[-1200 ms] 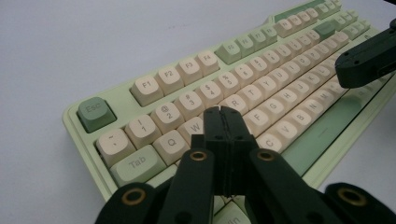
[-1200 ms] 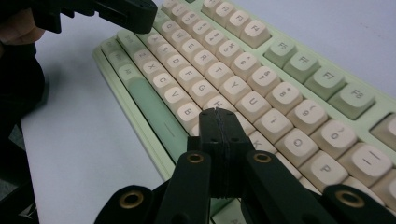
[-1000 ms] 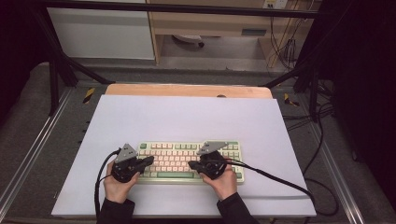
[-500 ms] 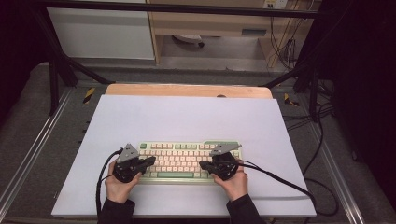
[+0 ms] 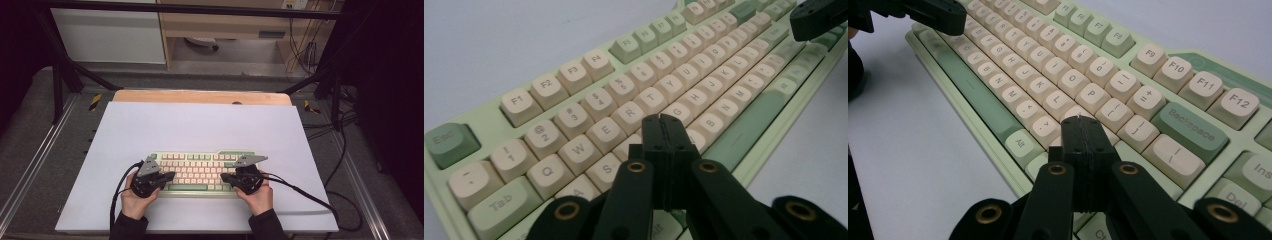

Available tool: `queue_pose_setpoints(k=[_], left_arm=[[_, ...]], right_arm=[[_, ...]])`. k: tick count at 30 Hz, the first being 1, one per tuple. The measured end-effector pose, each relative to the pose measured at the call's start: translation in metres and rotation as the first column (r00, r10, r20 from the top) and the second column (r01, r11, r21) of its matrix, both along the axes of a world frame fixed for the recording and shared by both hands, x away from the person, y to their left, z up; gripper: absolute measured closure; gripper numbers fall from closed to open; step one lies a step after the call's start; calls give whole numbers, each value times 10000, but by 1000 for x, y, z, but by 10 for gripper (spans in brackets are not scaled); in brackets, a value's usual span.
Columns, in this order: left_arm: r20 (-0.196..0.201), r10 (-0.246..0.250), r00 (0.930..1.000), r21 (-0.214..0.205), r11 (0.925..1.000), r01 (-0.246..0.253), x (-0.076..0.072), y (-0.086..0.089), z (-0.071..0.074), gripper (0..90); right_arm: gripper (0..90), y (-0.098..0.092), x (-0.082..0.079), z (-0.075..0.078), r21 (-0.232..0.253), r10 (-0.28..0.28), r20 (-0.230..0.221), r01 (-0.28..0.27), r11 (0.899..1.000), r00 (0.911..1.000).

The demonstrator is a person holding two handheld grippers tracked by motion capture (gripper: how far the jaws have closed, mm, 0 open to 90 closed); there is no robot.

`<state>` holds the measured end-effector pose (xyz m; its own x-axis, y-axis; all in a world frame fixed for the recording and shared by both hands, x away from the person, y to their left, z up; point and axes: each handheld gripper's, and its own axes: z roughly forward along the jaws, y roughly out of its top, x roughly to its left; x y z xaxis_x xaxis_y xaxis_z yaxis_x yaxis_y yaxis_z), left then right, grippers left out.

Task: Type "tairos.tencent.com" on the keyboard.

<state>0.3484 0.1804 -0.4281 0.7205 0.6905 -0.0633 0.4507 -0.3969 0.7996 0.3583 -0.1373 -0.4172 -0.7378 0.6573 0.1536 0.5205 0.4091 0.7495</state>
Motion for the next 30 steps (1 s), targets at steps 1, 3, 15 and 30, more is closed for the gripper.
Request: queue_pose_setpoints(k=[1, 3, 15, 30], left_arm=[[-15, -42, 10000, 38, 10000, 42, 0, -2, -1, 900], [-46, -112, 9999, 96, 9999, 113, 0, -4, -2, 900], [-122, -179, 9998, 180, 9997, 181, 0, -7, -5, 900], [-108, -166, 9998, 89, 9998, 167, 0, -5, -6, 900]], right_arm=[[900, 0, 0, 0, 6, -42, -28, 42, 10000, 10000], [900, -1, -1, 0, 0, -28, -17, 28, 10000, 10000], [900, -3, -1, 2, 71, -27, 53, 27, 10000, 10000], [900, -5, -1, 2, 92, -58, 47, 58, 9999, 10000]])
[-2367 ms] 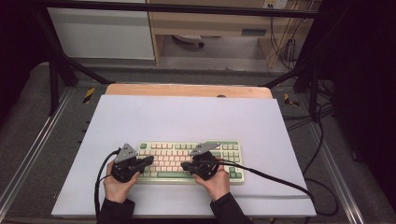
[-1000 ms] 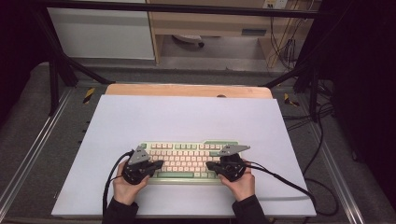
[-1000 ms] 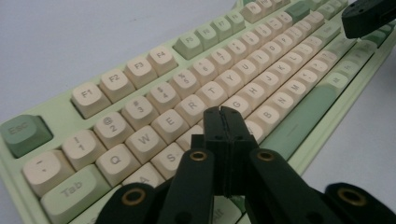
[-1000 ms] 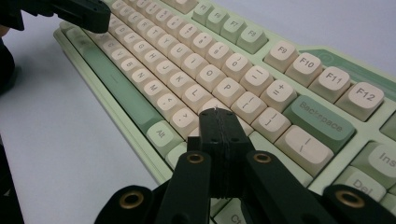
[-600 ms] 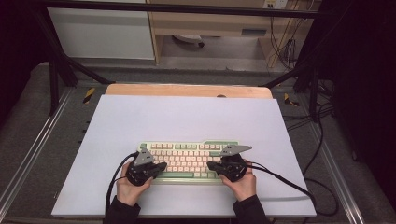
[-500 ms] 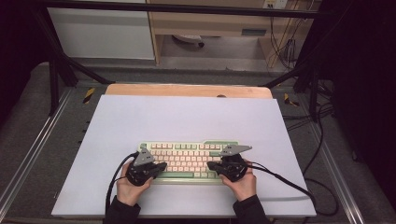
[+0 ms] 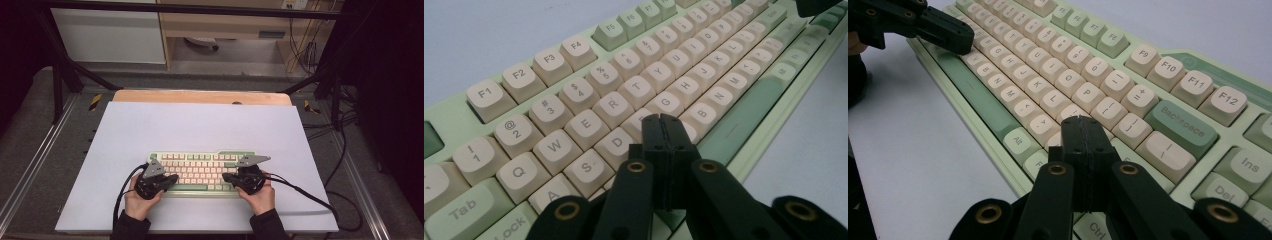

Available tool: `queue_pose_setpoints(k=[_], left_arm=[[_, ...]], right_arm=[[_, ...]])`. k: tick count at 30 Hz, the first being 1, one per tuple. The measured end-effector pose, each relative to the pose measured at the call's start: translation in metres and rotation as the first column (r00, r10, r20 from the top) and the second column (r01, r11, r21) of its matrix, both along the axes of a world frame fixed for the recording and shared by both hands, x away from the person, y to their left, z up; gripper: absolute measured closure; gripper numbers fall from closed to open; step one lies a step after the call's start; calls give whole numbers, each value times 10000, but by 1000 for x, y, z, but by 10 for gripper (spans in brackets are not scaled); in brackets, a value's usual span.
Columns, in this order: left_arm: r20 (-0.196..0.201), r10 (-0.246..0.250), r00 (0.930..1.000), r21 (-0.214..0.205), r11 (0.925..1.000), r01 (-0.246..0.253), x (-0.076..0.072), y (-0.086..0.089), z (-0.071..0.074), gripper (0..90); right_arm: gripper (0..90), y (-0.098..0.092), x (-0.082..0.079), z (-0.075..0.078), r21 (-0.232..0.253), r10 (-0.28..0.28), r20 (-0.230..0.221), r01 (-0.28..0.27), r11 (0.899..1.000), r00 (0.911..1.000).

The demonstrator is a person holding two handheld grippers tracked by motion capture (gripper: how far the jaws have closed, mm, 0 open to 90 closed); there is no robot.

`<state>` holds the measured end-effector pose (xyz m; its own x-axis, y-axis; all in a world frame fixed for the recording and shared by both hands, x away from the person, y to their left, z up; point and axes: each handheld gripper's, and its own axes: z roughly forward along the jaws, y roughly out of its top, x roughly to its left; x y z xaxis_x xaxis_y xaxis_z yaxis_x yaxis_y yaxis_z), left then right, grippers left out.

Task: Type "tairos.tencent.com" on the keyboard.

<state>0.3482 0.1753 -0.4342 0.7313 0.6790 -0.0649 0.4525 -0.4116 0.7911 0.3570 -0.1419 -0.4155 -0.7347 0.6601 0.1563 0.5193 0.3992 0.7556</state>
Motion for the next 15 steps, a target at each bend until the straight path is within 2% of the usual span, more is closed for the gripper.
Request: queue_pose_setpoints(k=[15], left_arm=[[131, 91, 9999, -262, 9996, -88, 1, 6, 9, 900]], right_arm=[[900, 0, 0, -1, -22, 12, -33, -12, 10000, 10000]])
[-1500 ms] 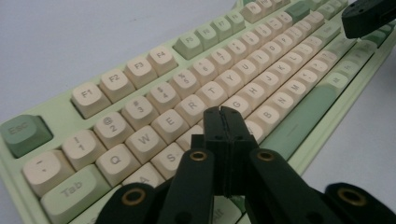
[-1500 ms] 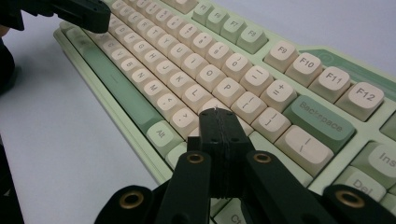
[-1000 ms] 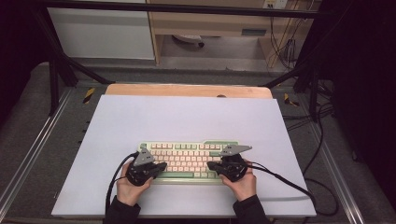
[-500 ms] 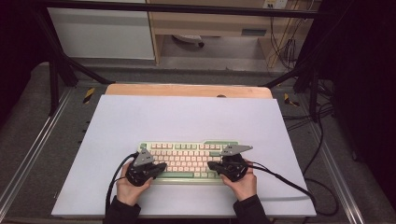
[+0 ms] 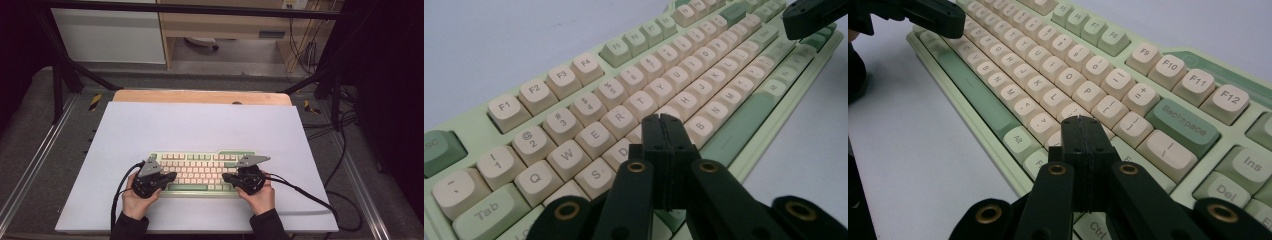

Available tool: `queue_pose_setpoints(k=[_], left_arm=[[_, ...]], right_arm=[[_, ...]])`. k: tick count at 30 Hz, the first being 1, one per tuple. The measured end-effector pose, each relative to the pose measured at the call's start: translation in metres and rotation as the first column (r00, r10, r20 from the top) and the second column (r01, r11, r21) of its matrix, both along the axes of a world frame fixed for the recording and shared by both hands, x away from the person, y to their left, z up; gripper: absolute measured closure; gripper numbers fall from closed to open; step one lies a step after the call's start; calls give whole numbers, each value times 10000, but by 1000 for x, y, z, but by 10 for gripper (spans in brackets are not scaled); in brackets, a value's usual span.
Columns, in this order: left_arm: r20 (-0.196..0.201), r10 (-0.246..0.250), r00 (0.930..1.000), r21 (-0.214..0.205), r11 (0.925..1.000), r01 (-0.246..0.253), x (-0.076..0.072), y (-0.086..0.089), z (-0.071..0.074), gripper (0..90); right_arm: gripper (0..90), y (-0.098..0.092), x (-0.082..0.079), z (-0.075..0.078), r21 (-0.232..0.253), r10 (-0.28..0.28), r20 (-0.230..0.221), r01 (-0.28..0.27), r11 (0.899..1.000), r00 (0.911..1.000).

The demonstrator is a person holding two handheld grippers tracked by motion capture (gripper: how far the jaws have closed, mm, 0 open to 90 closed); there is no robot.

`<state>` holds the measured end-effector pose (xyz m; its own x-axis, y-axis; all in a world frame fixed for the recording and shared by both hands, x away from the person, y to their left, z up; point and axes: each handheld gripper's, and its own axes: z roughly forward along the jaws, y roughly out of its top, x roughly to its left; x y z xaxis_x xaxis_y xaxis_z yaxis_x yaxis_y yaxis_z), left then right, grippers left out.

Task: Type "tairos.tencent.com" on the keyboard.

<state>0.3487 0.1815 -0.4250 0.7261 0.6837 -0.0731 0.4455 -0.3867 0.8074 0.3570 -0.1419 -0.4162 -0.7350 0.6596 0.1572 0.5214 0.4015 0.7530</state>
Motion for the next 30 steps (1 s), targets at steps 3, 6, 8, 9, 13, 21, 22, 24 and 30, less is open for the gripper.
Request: queue_pose_setpoints(k=[3, 6, 8, 9, 13, 21, 22, 24, 30], left_arm=[[34, 54, 10000, -53, 10000, -54, 2, 1, 2, 900], [45, 68, 10000, -84, 9999, -68, 3, 1, 4, 900], [60, 99, 9999, -88, 9999, -98, 5, 1, 6, 900], [71, 118, 9999, -101, 9999, -117, 6, 1, 7, 900], [114, 210, 9997, -125, 9997, -209, 11, 2, 11, 900], [109, 440, 9990, 12, 9990, -440, 21, 0, 11, 900], [90, 502, 9987, 40, 9987, -503, 22, 0, 10, 900], [33, 604, 9982, 86, 9981, -604, 24, 0, 8, 900], [-9, 789, 9969, 275, 9965, -789, 28, 0, 2, 900]], right_arm=[[900, 0, 0, 0, 20, -3, -20, 3, 10000, 10000], [900, 0, -1, 0, 32, -3, -33, 3, 10000, 10000], [900, 0, -1, 1, 32, 4, -34, -4, 10000, 10000], [900, 0, -1, 0, 36, 9, -37, -9, 10000, 10000], [900, 0, -1, 1, 32, 5, -46, -5, 10000, 10000], [900, 0, -1, 0, 43, 62, 8, -62, 10000, 10000], [900, 0, -1, 1, 41, 65, 10, -65, 10000, 10000], [900, -1, -1, 1, 37, 67, 9, -67, 10000, 10000], [900, -1, -1, 1, 70, 112, 28, -112, 9999, 9999]])
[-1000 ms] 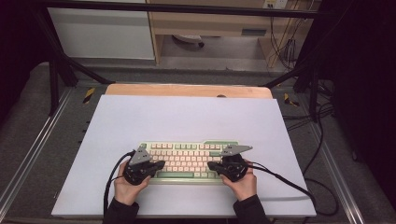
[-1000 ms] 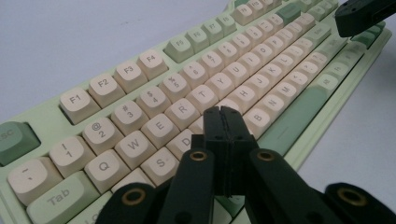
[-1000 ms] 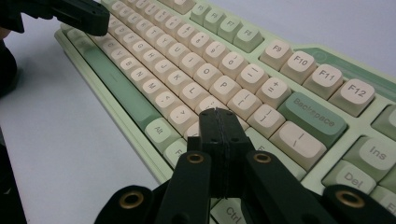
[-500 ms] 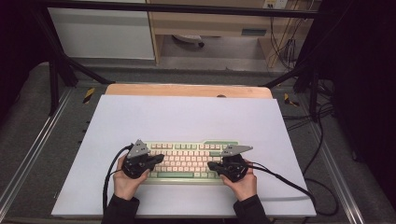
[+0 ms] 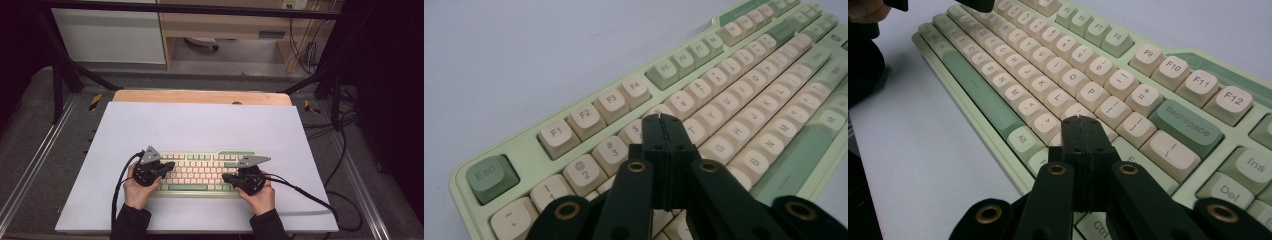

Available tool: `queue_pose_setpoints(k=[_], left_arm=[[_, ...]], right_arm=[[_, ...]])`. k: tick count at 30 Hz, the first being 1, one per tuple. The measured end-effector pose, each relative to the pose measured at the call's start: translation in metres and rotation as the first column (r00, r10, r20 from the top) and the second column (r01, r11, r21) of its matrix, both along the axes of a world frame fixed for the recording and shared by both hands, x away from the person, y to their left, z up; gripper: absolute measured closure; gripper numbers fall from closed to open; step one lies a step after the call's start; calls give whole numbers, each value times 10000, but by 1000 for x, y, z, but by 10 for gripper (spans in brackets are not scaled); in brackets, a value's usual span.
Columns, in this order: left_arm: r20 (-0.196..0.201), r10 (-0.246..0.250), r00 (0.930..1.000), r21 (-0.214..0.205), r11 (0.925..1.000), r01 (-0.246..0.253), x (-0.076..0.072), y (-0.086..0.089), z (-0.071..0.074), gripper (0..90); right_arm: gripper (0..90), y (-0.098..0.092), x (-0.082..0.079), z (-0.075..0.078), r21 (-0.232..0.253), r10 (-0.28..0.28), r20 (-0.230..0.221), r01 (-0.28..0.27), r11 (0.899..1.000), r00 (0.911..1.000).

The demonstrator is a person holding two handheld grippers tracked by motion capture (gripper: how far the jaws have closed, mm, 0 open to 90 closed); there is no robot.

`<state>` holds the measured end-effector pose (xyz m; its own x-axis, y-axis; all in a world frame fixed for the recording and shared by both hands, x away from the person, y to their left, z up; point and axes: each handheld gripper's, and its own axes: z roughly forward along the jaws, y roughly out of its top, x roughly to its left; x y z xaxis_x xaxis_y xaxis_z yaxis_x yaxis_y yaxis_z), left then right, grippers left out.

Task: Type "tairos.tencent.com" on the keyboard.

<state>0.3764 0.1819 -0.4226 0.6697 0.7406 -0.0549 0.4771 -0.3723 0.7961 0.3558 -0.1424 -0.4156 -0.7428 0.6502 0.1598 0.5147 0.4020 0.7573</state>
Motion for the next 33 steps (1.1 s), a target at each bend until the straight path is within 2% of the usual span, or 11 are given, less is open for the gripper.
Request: queue_pose_setpoints(k=[10, 22, 26, 33], left_arm=[[-154, 63, 9999, 108, 9999, -61, 2, 1, -8, 900], [-245, 16, 9997, 163, 9999, -12, 2, 0, -11, 900], [-222, -32, 9997, 61, 10000, 33, 0, 1, -11, 900], [-35, -85, 10000, -231, 9997, 84, -7, 6, -4, 900]], right_arm=[[900, 1, 1, -1, -18, 27, -3, -27, 10000, 10000], [900, 0, 0, 0, -31, -12, -11, 12, 10000, 10000], [900, 0, 0, 0, -6, -33, -21, 33, 10000, 10000], [900, 0, 0, 0, 18, -34, -29, 34, 10000, 10000]])
